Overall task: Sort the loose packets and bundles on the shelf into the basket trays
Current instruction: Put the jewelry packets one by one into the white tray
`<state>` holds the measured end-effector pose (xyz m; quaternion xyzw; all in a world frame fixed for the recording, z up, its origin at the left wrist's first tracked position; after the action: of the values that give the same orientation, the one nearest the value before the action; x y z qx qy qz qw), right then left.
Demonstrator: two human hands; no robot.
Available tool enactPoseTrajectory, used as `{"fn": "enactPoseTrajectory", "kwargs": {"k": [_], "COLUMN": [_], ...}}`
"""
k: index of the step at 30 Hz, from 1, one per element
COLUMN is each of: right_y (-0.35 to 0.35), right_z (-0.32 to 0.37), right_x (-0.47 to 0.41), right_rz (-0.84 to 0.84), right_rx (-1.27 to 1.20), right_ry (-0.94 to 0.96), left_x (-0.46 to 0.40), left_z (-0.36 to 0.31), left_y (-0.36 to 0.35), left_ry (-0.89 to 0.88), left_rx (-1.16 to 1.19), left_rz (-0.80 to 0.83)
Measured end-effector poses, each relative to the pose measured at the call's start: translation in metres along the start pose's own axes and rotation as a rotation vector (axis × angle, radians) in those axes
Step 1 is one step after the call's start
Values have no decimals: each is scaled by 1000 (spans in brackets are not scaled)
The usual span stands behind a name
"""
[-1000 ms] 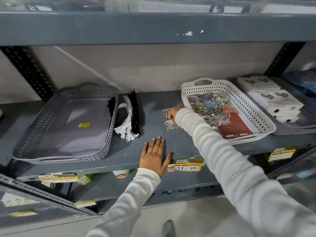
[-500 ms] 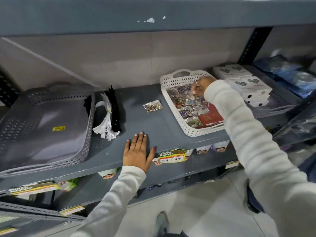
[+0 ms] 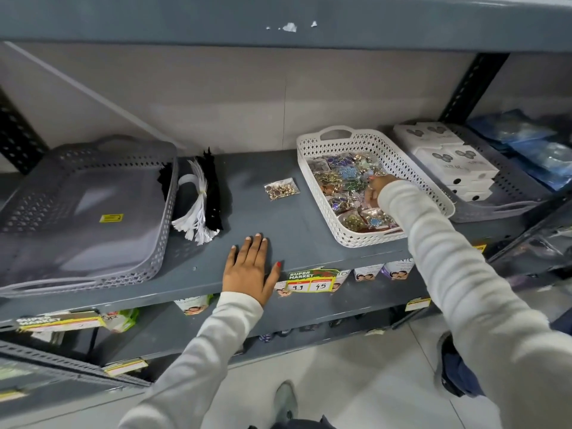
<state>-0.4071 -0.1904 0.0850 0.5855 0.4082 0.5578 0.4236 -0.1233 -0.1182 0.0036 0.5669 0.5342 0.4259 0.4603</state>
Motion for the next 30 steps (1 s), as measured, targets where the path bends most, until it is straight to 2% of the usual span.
{"fn": "enactPoseTrajectory", "kwargs": {"k": [2, 6, 8, 11, 16, 18, 20, 22, 25, 30], "right_y": [17, 59, 61, 44, 10, 2, 4, 11, 28, 94], "right_z": [5, 55, 84, 129, 176, 184, 185, 181, 176, 132], "right_x": [-7, -37, -54, -76, -88, -90, -85, -82, -75, -30], "right_rz": [-62, -359, -418, -293, -21, 21, -4, -65, -148, -478], "right_rx": [-85, -313, -435, -508, -158, -69, -8, 9, -115, -359], "right_ry": [-47, 109, 177, 252, 307, 315, 322, 332, 379, 337], "left_x": [0, 1, 0, 1, -2, -2, -2, -1, -2, -3], "left_z": [-1, 0, 0, -2, 3, 5, 4, 2, 3, 0], "left_y": [-2, 0, 0, -4, -5, -4, -8, -3, -5, 0], "left_ry": [-9, 7, 18, -2, 32, 44, 37, 23, 23, -4], "left_rx": [0, -28, -45, -31, -58, -23, -22, -28, -47, -37], "left_rz": [4, -21, -14, 17, 26, 34, 46, -8, -12, -83]}}
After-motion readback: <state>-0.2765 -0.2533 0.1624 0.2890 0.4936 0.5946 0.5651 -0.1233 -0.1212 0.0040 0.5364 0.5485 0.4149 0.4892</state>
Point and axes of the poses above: each hand's wrist, its own x-axis away from the middle knuckle, its own y-axis out of the back of the hand, z = x × y, the point moved 10 cm from there along -x, towards the middle knuckle, and after that the axes turned 14 degrees about y, right-handed, at the moved point
